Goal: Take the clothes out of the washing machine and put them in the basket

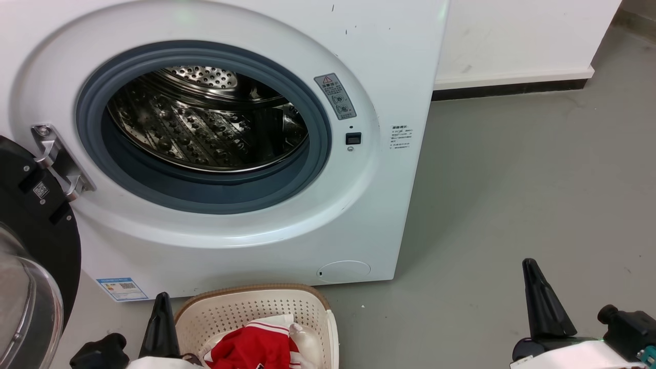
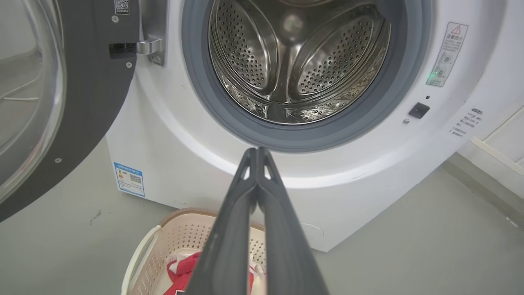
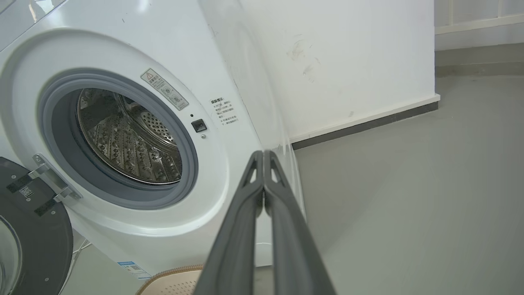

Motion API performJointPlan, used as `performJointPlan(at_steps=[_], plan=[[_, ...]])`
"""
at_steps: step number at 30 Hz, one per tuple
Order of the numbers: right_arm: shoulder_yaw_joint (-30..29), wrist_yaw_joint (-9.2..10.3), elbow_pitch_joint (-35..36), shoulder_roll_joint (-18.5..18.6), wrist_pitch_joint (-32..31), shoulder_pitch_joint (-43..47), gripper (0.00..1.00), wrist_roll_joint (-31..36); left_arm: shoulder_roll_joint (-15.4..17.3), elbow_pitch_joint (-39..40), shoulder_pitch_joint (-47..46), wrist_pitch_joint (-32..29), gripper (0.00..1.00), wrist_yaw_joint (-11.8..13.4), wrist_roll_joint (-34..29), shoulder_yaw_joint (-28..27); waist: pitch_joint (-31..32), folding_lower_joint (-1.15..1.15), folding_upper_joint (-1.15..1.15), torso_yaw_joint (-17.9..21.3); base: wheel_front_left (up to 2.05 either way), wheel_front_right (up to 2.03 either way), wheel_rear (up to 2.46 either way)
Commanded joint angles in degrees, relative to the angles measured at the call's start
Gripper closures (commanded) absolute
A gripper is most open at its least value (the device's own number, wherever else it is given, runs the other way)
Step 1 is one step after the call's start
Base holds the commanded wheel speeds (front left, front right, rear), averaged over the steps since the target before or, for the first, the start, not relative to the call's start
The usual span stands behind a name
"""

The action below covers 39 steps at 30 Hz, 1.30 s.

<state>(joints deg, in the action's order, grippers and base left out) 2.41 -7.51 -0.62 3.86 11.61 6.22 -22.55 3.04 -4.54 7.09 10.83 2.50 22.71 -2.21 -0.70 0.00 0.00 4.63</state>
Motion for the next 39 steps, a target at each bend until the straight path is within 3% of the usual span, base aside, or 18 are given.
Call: performJointPlan(at_steps=[1, 39], plan=[[-0.15, 0.01, 0.30, 0.48, -0.30, -1.70, 1.00, -2.51, 0.51, 0.39, -1.64, -0.35, 1.00, -0.56, 2.34, -0.13, 0.01, 0.00, 0.00, -0.05, 0.00, 0.00, 0.00], [-2.18, 0.01, -6.03, 1.45, -7.09, -6.96, 1.00, -36.40, 1.06, -4.21, -7.34, -7.61, 1.00, -5.13, 35.32, -1.09, 0.19, 0.00, 0.00, -1.70, 0.00, 0.00, 0.00]])
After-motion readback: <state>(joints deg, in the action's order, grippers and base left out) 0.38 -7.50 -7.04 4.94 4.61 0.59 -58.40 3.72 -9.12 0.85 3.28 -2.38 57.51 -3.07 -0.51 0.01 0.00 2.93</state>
